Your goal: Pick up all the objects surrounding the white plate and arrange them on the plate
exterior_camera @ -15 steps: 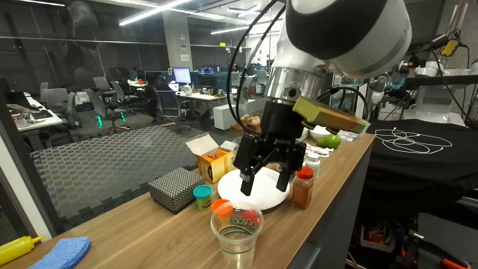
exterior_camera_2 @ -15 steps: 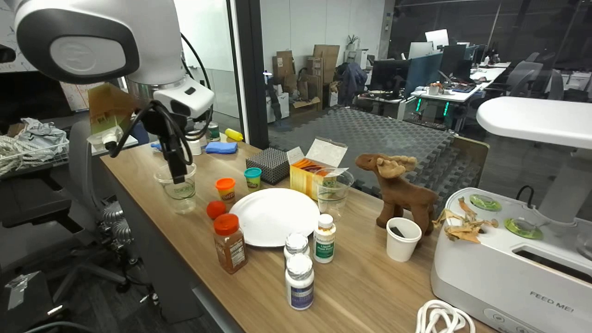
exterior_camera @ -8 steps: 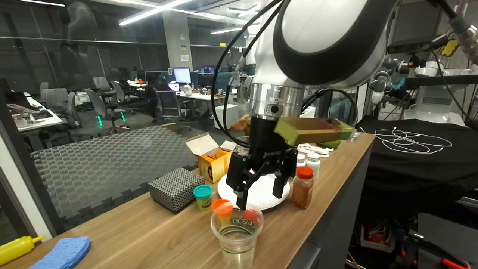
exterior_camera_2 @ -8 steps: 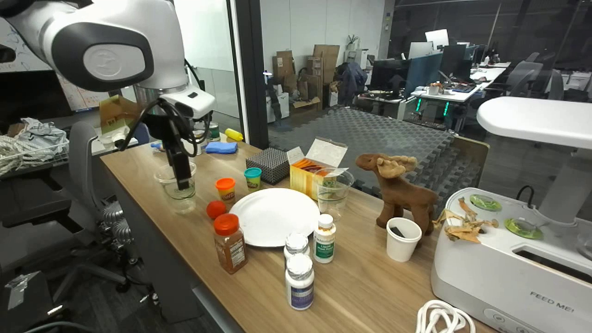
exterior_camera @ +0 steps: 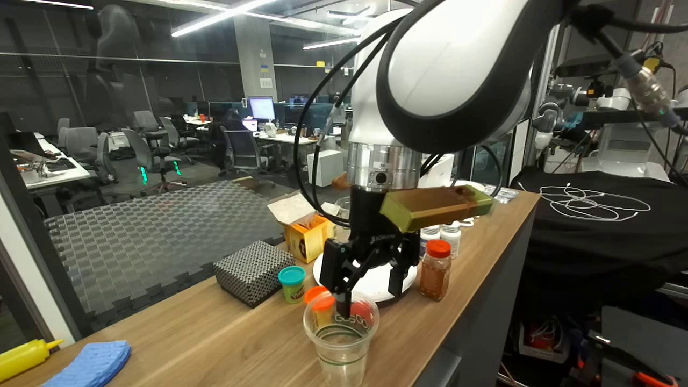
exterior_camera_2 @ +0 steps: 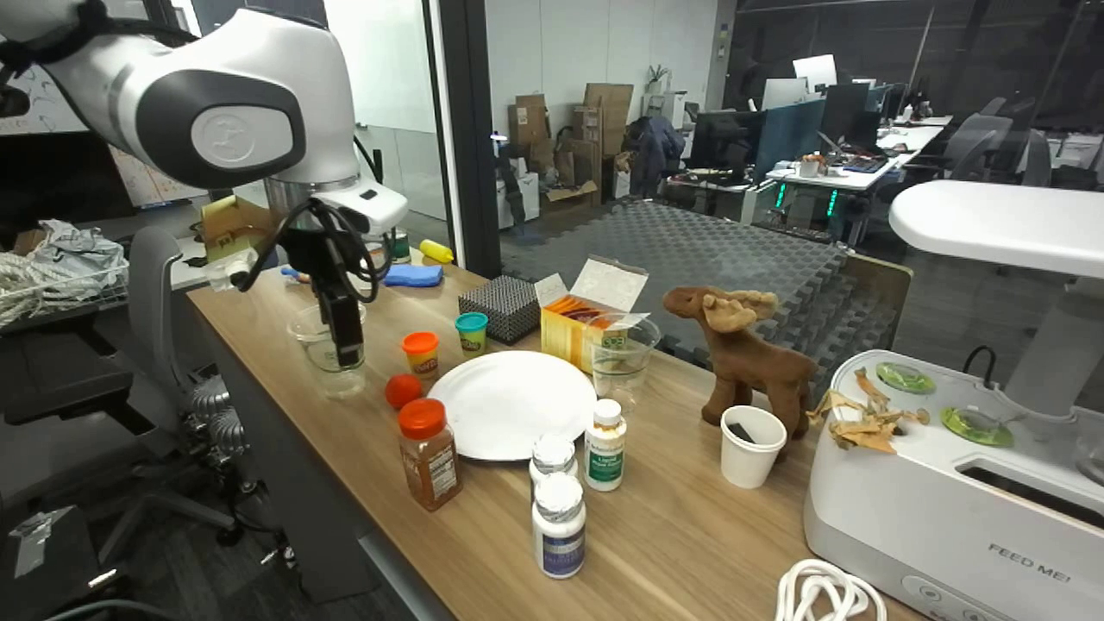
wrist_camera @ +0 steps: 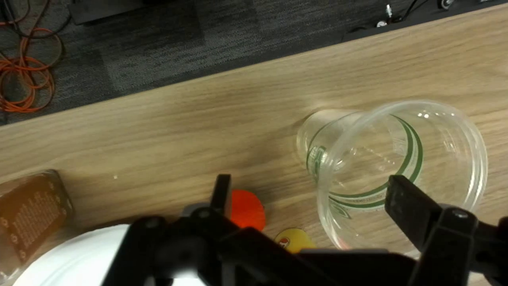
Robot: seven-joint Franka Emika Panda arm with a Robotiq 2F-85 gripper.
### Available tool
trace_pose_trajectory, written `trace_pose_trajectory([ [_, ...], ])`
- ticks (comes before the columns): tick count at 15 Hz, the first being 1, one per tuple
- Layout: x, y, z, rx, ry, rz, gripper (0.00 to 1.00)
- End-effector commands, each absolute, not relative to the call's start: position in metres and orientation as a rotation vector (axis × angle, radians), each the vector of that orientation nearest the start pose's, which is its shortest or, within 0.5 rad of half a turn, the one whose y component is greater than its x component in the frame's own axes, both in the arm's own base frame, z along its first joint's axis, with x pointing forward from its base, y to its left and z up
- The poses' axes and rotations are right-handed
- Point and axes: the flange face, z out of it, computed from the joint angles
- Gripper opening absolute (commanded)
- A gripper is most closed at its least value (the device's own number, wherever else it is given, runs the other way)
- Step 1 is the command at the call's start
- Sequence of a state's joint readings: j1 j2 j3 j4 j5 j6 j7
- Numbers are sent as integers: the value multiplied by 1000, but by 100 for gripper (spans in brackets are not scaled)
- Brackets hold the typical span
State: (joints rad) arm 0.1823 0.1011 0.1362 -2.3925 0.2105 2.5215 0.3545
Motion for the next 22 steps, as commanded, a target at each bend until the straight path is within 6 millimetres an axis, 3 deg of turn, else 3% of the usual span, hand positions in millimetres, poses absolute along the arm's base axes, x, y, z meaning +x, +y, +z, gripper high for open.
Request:
trace_pose_trajectory([
  [1, 491, 165, 276, -2996, 312, 14, 75],
  [9, 498, 165, 265, -2986, 334, 41, 13],
  [13, 494, 160, 255, -2971, 357, 81, 6],
  [15, 492, 158, 257, -2958, 381, 78, 10],
  [17, 490, 154, 263, -2943, 397, 69, 11],
  [22, 488, 139, 301, -2859, 479, -27, 10],
])
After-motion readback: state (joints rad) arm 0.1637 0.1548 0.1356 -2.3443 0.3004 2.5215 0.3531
